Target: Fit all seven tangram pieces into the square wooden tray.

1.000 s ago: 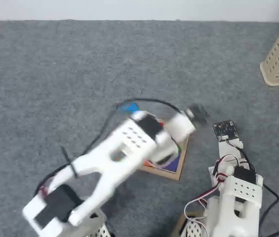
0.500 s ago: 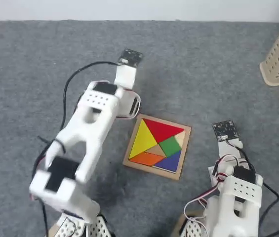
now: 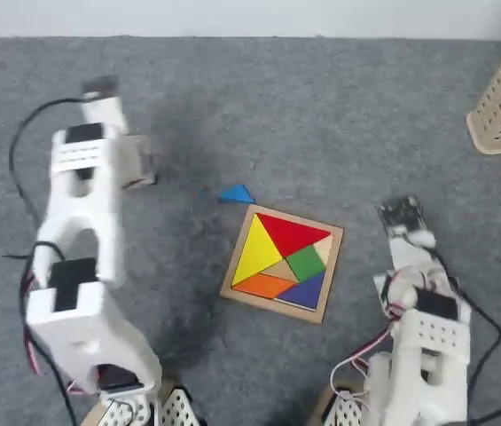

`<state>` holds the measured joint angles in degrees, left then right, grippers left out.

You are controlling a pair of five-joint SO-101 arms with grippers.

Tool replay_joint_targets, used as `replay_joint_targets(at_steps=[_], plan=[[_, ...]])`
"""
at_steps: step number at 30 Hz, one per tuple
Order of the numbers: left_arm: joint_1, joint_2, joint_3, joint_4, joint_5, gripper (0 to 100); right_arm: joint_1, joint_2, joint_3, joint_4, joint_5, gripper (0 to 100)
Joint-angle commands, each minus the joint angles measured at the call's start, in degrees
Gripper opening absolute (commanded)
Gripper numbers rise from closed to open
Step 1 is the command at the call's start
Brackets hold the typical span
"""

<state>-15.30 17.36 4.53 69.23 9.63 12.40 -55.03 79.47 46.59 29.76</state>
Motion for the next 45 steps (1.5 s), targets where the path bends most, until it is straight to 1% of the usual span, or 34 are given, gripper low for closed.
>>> replay_joint_targets(at_steps=[1, 3, 6, 8, 12, 17, 20, 25, 30, 37, 39, 45], plan=[[-2.55, -3.78, 4.53, -2.02, -0.88, 18, -10.95, 11.03, -23.38, 12.26, -2.81, 9.2], [-2.64, -4.22, 5.58, -3.96, -0.79, 18, -17.01, 19.65, -35.43, 17.1, -4.75, 9.3], [-5.36, -4.48, 6.02, -8.26, 0.35, 18, -26.68, 33.01, -51.25, 22.29, -1.58, 9.5], [-7.38, -4.13, 6.02, -10.11, 0.88, 18, -31.52, 41.36, -59.87, 22.55, 1.14, 9.5], [-8.53, -1.49, 5.76, -11.52, 1.05, 18, -38.37, 56.48, -74.37, 22.55, 7.65, 9.7], [-7.12, 0.62, 5.67, -12.31, 1.05, 18, -43.65, 72.22, -90.46, 21.49, 10.37, 17.5], [-7.12, 0.7, 5.67, -12.31, 1.05, 18, -45.05, 79.78, -98.11, 19.47, 11.08, 19.5], [-5.89, 0.97, 5.67, -12.92, 0.88, 18, -47.78, 89.71, -105.93, 16.48, 15.12, 19.5], [-5.27, 0.97, 5.93, -12.75, 0.79, 18, -48.66, 94.99, -107.78, 13.32, 17.58, 19.5], [-5.27, 0.7, 5.93, -12.75, 0.79, 18, -47.43, 98.07, -107.78, 13.41, 17.49, 19.3], [-5.27, 0.7, 5.93, -12.75, 0.79, 18, -46.73, 98.51, -107.78, 14.2, 17.49, 17.5], [-5.27, 0.7, 5.93, -12.75, 0.79, 18, -43.82, 98.68, -107.78, 15.34, 17.32, 5.9]])
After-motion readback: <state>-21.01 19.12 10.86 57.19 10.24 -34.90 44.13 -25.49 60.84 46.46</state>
